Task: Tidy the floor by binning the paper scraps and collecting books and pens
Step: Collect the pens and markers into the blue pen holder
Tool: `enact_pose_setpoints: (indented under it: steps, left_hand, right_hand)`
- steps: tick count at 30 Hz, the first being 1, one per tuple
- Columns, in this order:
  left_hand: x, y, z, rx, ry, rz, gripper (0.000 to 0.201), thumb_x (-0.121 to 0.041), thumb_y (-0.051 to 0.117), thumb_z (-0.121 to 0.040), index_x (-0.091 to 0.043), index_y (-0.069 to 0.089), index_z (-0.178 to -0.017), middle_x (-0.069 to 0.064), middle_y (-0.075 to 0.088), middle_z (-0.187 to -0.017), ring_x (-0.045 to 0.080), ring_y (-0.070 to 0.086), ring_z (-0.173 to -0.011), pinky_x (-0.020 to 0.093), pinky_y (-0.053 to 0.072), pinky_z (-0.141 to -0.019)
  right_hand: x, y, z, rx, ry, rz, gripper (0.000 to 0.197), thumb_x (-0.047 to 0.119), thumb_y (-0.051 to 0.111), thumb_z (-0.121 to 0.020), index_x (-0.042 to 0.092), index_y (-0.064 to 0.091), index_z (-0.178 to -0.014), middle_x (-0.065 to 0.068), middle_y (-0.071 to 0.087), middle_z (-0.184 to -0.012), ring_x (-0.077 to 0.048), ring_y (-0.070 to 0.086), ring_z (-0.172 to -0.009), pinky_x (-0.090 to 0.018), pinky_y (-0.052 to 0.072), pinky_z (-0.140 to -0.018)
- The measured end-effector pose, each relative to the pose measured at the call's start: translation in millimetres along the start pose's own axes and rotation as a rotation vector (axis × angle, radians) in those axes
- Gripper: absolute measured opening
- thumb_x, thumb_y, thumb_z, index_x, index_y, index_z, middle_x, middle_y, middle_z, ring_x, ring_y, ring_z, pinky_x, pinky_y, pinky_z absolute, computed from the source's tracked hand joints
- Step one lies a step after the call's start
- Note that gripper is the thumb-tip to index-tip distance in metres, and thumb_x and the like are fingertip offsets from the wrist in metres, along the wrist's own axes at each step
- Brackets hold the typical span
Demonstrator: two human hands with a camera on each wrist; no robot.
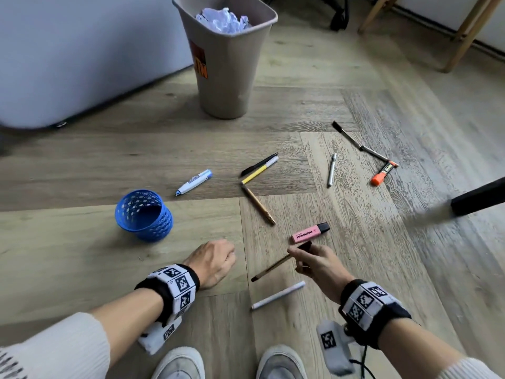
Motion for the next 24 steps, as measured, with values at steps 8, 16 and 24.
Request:
enact_pose_setpoints:
  steps: [8,16,24]
  left_hand:
    - [27,-4,25,0.013,-0.264,0.247,0.021,-0.011,0.045,-0.085,-0.016,0.050,-0.065,0.003,0.063,-0.063,0.011,0.059,-0.050,0.026,0.050,-0.051]
    - [47,-13,48,-0.224,-0.591,0.074,0.037,-0.048,0.047,-0.090,-0.016,0.052,-0.072,0.009,0.067,-0.087,0.029,0.061,-0.088,0.032,0.046,-0.076]
    - [88,-76,55,-0.743,-0.963,0.375,0.117,-0.071,0.083,-0.040,0.000,0.037,-0.121,0.017,0.047,-0.123,0.036,0.052,-0.112,0.041,0.047,-0.090]
  right_hand:
    - [-22,18,8,0.451,-0.327,1.664,0.054,0.056,0.060,-0.084,0.019,0.044,-0.120,0.000,0.050,-0.108,-0.017,0.054,-0.077,-0.035,0.049,-0.066]
    - [-7,18,-8,0.190,-0.432,1.406,0.021,0.042,0.040,-0.100,0.021,0.045,-0.097,0.003,0.062,-0.075,-0.015,0.054,-0.056,-0.036,0.052,-0.058]
    - [83,73,-30,0.041,-0.532,1.087,0.024,0.039,0.051,-0.097,0.023,0.050,-0.079,0.007,0.047,-0.056,-0.007,0.041,-0.050,-0.024,0.028,-0.050]
Point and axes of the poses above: each hand's wrist, its own z-axis away from the middle knuckle, its own y-axis out of the palm, x = y × z, the point moved 1 cm from there along -z, towards the middle knuckle
